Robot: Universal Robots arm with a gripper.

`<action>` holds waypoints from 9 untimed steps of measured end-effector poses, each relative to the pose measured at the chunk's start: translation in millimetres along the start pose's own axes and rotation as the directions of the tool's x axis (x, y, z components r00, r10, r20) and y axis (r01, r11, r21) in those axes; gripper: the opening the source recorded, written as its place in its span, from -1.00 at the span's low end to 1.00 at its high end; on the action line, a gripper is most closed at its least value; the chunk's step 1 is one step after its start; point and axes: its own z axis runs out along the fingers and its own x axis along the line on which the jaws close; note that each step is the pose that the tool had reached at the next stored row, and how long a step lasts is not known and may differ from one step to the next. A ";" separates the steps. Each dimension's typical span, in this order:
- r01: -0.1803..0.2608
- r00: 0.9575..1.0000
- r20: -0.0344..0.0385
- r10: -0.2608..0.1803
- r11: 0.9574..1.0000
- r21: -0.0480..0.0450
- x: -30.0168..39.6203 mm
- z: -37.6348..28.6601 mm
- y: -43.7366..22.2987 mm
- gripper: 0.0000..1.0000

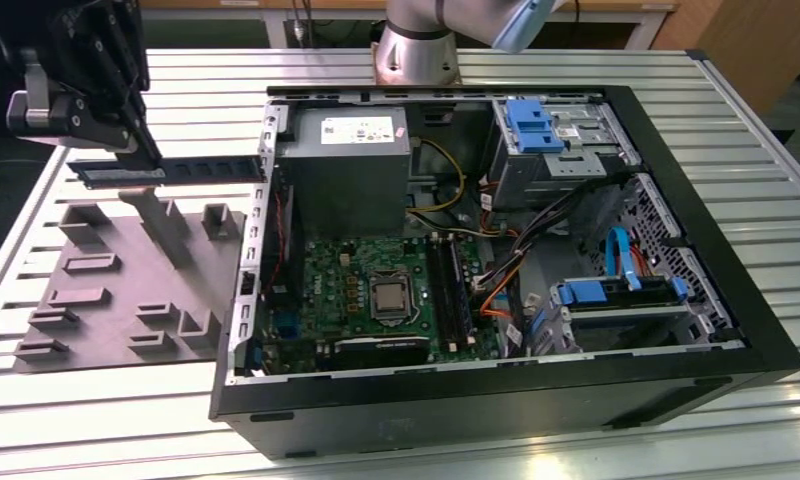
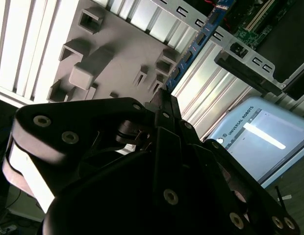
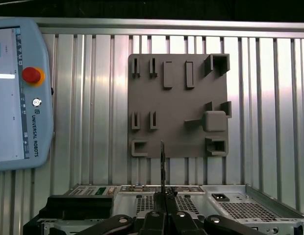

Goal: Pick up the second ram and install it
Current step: 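Pick up the second ram and move it above second insertion slot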

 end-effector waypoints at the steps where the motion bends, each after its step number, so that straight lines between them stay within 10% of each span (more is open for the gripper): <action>1: 0.000 1.000 0.000 0.000 1.000 0.000 0.0 0.0 -0.8 -0.77; 9: 0.000 1.000 0.000 0.000 1.000 0.000 -0.1 -0.3 -6.6 -0.77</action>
